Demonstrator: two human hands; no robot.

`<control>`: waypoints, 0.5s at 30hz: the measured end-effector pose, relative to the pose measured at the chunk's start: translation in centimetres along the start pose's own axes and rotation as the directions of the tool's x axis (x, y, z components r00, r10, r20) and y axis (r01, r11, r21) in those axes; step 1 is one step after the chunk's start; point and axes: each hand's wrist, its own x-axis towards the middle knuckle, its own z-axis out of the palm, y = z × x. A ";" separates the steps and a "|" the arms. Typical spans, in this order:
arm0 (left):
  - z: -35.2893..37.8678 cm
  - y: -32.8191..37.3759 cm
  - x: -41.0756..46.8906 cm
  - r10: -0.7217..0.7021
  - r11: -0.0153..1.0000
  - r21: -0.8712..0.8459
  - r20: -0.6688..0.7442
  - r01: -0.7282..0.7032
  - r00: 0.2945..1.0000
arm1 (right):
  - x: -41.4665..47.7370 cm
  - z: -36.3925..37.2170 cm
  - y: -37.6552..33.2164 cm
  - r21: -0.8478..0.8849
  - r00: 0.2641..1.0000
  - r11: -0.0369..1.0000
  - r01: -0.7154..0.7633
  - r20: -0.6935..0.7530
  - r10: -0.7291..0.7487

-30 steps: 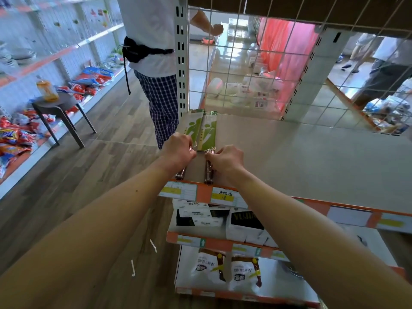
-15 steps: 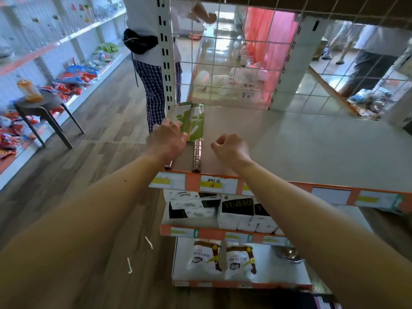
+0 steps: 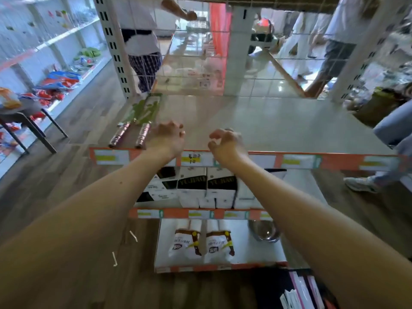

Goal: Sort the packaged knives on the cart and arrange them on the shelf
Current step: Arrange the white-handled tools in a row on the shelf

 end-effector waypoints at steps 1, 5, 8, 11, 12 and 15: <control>0.4 1.5 -1.3 0.011 1.000 0.009 -0.013 -0.011 1.000 | -1.0 -1.1 1.6 -0.005 1.000 1.000 -0.001 -0.007 0.001; 3.1 8.5 -7.3 0.068 0.997 -0.022 -0.136 -0.071 0.988 | -6.2 -5.2 8.8 -0.014 0.995 0.999 0.032 -0.092 -0.033; 6.1 14.5 -12.3 0.076 0.995 -0.053 -0.110 -0.082 0.991 | -10.7 -7.6 14.4 -0.020 1.000 1.000 0.012 0.015 -0.011; 9.1 19.7 -16.0 0.082 0.994 -0.075 0.001 -0.082 0.997 | -14.5 -9.8 19.8 -0.039 0.992 0.998 -0.058 0.106 0.062; 10.0 21.1 -16.9 0.079 0.994 -0.078 0.041 -0.076 0.996 | -15.4 -10.5 21.5 -0.038 0.988 0.996 -0.081 0.126 0.085; 12.4 24.6 -18.7 0.073 0.996 -0.062 0.145 -0.065 0.987 | -17.3 -12.0 25.9 0.009 0.968 0.982 -0.187 0.170 0.183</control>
